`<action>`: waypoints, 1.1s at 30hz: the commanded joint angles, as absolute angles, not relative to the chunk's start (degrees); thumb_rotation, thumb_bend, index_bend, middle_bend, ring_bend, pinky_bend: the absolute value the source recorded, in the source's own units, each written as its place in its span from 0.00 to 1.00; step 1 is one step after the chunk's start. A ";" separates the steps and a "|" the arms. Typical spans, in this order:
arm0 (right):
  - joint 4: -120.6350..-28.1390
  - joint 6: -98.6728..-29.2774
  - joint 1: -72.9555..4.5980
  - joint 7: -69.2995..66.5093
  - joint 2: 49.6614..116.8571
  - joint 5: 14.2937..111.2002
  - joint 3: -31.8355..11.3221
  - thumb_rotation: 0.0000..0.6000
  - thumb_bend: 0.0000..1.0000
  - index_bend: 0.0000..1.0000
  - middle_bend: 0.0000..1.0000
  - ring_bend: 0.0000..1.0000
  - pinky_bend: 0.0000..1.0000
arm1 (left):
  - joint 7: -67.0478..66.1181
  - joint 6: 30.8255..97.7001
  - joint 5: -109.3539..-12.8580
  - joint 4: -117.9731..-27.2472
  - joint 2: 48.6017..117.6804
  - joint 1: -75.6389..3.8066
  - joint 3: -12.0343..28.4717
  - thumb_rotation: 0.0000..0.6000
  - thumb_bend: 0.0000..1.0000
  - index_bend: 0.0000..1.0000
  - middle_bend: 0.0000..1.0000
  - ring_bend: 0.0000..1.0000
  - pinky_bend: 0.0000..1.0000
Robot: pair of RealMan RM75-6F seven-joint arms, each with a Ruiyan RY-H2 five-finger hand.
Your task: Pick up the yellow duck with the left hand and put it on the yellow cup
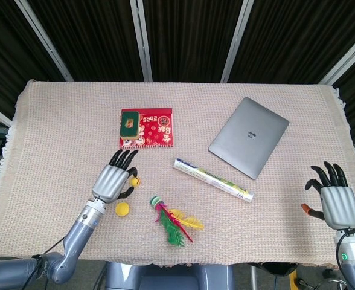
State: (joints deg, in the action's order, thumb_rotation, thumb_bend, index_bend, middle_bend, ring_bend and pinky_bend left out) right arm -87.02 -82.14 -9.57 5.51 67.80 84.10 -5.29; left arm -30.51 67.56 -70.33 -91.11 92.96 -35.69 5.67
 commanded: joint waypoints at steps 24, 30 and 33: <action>-87.04 -81.43 -10.06 5.46 67.92 84.65 -5.25 1.00 0.00 0.49 0.16 0.00 0.00 | -32.89 76.72 -76.81 -96.25 92.94 -26.04 -1.89 1.00 0.35 0.54 0.00 0.00 0.00; -87.04 -81.29 -10.18 5.39 67.97 84.73 -5.26 1.00 0.00 0.49 0.16 0.00 0.00 | -32.02 76.44 -77.20 -95.44 93.58 -24.84 -2.34 1.00 0.35 0.54 0.00 0.00 0.00; -87.04 -81.24 -10.26 5.40 68.01 84.77 -5.28 1.00 0.00 0.49 0.15 0.00 0.00 | -31.56 76.54 -77.61 -95.19 94.05 -24.18 -2.69 1.00 0.35 0.54 0.00 0.00 0.00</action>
